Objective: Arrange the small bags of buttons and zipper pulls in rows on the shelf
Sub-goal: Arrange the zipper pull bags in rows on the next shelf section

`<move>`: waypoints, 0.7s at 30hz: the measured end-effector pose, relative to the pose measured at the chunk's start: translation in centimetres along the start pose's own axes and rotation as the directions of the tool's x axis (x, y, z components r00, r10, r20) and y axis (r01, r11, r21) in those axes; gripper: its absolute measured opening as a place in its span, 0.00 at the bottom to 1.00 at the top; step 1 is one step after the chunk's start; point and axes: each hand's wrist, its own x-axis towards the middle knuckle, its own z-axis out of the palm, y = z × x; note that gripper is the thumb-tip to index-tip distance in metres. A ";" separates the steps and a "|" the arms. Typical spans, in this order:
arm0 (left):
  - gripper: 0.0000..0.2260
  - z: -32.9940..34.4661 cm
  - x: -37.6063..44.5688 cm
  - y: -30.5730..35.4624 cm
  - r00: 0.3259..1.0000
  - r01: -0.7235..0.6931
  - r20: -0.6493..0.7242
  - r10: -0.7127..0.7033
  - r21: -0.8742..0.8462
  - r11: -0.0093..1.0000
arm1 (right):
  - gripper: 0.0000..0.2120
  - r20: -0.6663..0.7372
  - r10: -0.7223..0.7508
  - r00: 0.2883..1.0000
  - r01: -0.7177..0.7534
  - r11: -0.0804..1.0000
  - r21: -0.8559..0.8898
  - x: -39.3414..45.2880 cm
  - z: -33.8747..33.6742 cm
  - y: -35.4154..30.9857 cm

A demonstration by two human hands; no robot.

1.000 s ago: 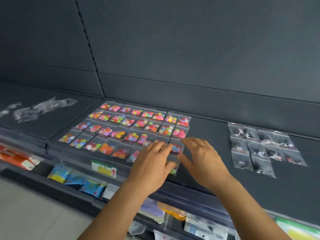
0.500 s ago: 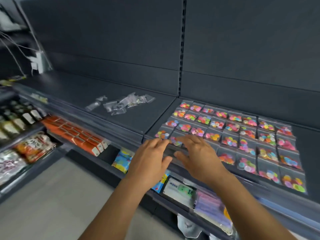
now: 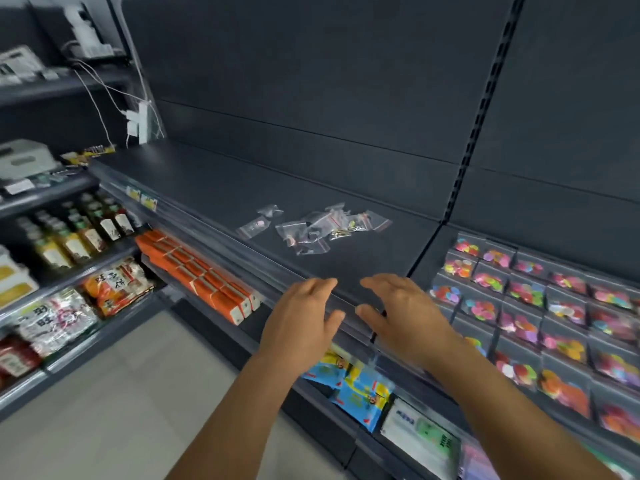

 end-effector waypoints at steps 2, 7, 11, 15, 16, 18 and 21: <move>0.24 -0.1 1.9 -1.3 1.000 0.013 -0.004 -0.013 0.013 1.000 | 0.25 0.001 -0.021 1.000 0.021 1.000 0.013 2.8 0.3 -0.2; 0.24 -0.1 7.1 -4.5 0.998 0.064 -0.020 -0.063 0.057 0.996 | 0.23 0.028 -0.074 0.997 0.073 0.996 0.042 9.1 1.3 -0.2; 0.22 0.5 10.4 -6.6 0.993 0.122 -0.012 -0.121 0.076 0.990 | 0.24 0.142 -0.138 0.980 0.137 0.990 0.019 13.2 2.5 0.4; 0.22 1.5 12.4 -8.6 0.992 0.112 0.036 -0.119 0.152 0.982 | 0.26 0.263 -0.175 0.949 0.190 0.981 -0.036 15.5 3.9 0.6; 0.23 1.8 12.8 -9.0 0.990 0.112 0.062 -0.125 0.177 0.978 | 0.27 0.274 -0.177 0.945 0.197 0.979 -0.046 15.8 4.1 0.8; 0.23 2.2 13.2 -9.6 0.984 0.107 0.117 -0.133 0.206 0.973 | 0.26 0.277 -0.187 0.942 0.208 0.977 -0.051 16.0 4.3 1.2; 0.23 2.5 13.4 -9.4 0.986 0.078 0.133 -0.104 0.190 0.979 | 0.25 0.276 -0.211 0.938 0.226 0.974 -0.024 15.9 3.9 2.0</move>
